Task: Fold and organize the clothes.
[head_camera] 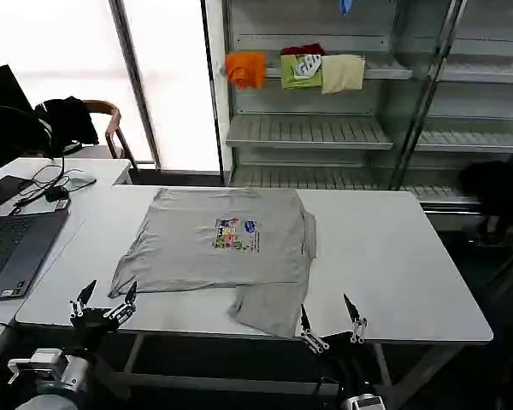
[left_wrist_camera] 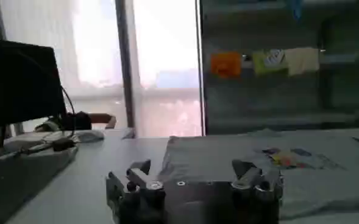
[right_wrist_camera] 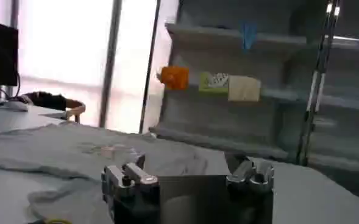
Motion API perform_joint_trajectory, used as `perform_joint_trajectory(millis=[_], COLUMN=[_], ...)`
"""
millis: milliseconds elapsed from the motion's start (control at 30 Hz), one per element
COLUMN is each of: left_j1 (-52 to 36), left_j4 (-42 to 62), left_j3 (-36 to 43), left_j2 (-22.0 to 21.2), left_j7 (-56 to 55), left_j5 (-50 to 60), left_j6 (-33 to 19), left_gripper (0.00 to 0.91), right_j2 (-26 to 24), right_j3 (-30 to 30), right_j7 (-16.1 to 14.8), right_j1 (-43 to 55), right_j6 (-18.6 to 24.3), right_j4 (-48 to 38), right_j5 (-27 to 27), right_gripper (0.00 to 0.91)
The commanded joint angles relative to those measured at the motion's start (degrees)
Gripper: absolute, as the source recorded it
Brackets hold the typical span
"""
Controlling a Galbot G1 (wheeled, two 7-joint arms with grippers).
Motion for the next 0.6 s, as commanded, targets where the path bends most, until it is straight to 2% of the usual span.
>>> perform_joint_trajectory(millis=[33,67,100,133,300,600], left_j1=[-2.72,-2.95,-3.19,-3.36,-5.0,-9.44], left_j4=[-1.16,-0.98,-0.81,-0.75,1.33,8.38], left_j3=[-1.63,-1.79,-1.88,-1.93,-1.98,-2.1], left_j2=[2.43,2.87,3.23,3.54,4.03,4.4], left_j7=[-0.62,-0.23,0.0,0.06,2.07,5.92], left_j5=[-6.71,-6.54,-6.55,-6.65,-7.07,-8.35], left_j6=[15.24,15.69,16.21,17.47,20.75,21.22], left_gripper=[0.907,0.907,0.907,0.907,0.907,0.907], right_j2=[-0.32,-0.1,0.27,0.43,0.38,0.74], right_j3=[-1.01,-1.42,-1.54,-1.43,-1.6,-2.71], right_j7=[0.49,1.88,3.75,4.1,2.74,0.84], right_j1=[0.95,1.28,1.78,2.0,1.85,2.09], right_j6=[-8.84,-13.85,-16.72,-18.11,-18.08,-17.88], right_j4=[1.9,1.96,1.81,1.62,1.65,1.17], right_j5=[3.85,5.5,7.36,8.56,9.44,8.4], right_gripper=[0.907,0.907,0.907,0.907,0.907,0.907])
